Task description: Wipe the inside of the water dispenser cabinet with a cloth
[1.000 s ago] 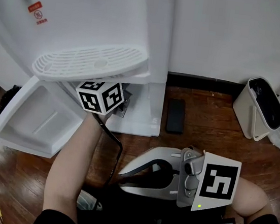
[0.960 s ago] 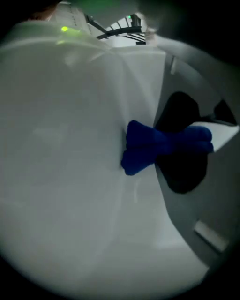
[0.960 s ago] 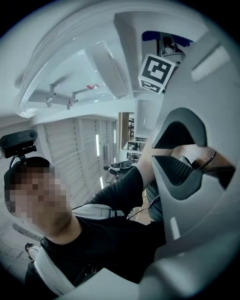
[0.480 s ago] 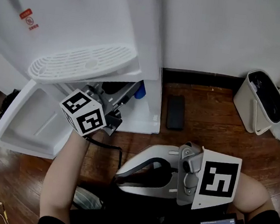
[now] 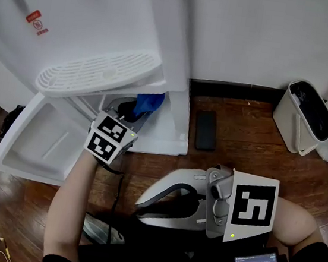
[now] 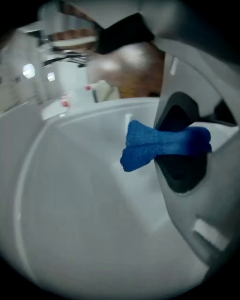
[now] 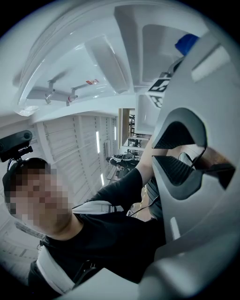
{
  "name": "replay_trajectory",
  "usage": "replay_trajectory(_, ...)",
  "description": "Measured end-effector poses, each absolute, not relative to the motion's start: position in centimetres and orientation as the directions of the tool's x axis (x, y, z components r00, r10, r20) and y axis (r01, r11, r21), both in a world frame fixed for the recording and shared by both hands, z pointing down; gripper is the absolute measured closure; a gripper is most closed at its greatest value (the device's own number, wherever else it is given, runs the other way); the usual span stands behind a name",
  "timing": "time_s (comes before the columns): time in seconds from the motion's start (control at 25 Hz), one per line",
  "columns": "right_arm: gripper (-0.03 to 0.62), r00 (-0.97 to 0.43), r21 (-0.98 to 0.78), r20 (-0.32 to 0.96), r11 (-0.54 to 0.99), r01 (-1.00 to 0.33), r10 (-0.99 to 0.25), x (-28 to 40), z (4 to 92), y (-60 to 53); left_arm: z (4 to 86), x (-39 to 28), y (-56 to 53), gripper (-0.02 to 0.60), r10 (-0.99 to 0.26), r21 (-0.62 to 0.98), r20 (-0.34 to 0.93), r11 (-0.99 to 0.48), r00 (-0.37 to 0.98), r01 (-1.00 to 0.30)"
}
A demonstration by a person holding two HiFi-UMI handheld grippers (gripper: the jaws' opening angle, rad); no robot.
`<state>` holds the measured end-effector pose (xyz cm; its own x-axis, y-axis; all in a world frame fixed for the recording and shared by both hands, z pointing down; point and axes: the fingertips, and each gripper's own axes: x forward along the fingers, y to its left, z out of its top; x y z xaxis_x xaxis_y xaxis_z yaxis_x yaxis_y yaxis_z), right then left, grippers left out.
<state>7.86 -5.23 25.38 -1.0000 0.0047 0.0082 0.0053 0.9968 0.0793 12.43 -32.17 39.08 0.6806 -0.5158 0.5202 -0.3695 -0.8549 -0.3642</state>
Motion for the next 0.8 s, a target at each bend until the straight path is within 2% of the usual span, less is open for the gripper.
replay_trajectory(0.08, 0.545, -1.0, 0.085, 0.02, 0.996, 0.013, 0.012, 7.8, 25.6, -5.1, 42.6, 13.0, -34.3, 0.468, -0.597, -0.575, 0.615, -0.786, 0.516, -0.225)
replay_trajectory(0.16, 0.545, -1.0, 0.084, 0.024, 0.996, 0.013, 0.011, 7.8, 25.7, -5.1, 45.5, 13.9, -35.9, 0.468, -0.605, -0.619, 0.685, -0.777, 0.406, -0.112)
replay_trajectory(0.28, 0.545, -1.0, 0.083, 0.016, 0.997, 0.01, 0.009, 7.9, 25.6, -5.1, 48.3, 14.9, -37.8, 0.466, -0.603, -0.626, 0.736, -0.78, 0.308, -0.03)
replay_trajectory(0.56, 0.545, -0.999, 0.104, 0.021, 0.994, 0.045, 0.043, 7.8, 25.6, -4.5, 50.7, 16.7, -38.5, 0.465, -0.606, -0.654, 0.747, -0.743, 0.274, 0.142)
replay_trajectory(0.8, 0.545, -0.999, 0.11, 0.016, 0.993, 0.043, 0.041, 7.9, 25.5, -4.6, 51.7, 14.9, -33.6, 0.466, -0.507, -0.553, 0.825, -0.814, 0.249, 0.178)
